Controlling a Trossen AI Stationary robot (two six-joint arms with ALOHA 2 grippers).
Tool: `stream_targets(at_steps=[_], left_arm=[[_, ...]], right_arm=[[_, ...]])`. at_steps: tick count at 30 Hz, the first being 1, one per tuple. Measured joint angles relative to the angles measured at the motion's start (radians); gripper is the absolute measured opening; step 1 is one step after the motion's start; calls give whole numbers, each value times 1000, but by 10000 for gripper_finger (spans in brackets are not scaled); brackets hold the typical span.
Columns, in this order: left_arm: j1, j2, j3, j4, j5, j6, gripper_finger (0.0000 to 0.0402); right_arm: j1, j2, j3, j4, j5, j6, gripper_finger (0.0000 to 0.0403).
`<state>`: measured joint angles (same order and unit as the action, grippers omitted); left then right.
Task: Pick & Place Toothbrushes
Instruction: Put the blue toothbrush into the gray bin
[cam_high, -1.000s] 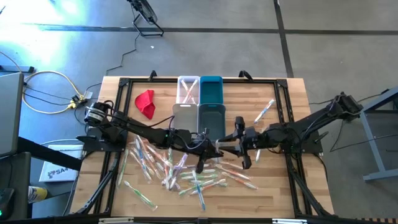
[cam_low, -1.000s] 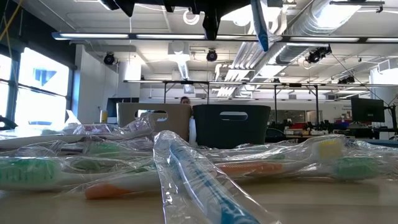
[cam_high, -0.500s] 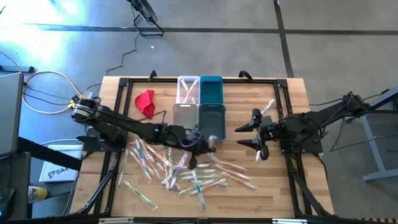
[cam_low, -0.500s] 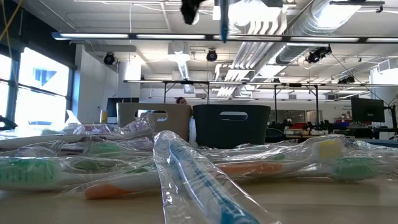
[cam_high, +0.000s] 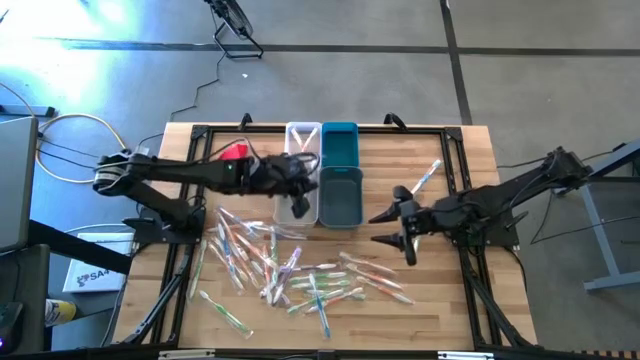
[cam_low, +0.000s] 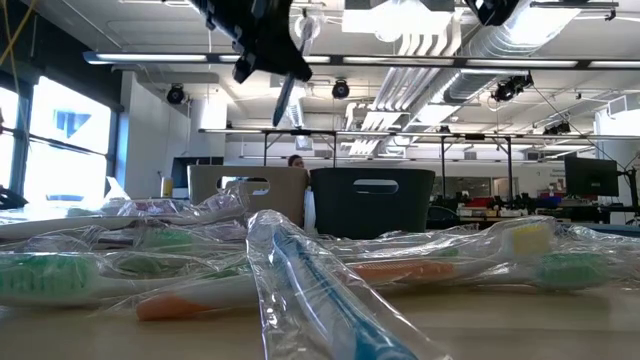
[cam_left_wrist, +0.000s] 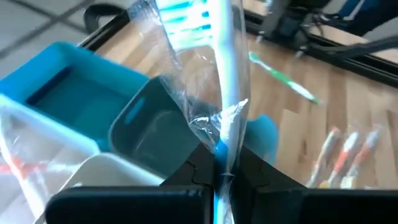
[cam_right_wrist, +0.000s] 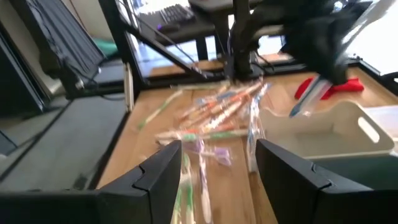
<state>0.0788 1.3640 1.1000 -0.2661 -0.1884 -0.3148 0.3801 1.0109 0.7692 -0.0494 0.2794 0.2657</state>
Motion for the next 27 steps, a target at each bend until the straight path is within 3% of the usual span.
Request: stream_targets(at_steps=[12,27], left_arm=[[183,37,0,-174,78,-96,11],[258,242,0,-188,199,-161,11]], right_arm=[[0,120,0,9,10,-5,200],[-2,144,0,27,10,-4,200]])
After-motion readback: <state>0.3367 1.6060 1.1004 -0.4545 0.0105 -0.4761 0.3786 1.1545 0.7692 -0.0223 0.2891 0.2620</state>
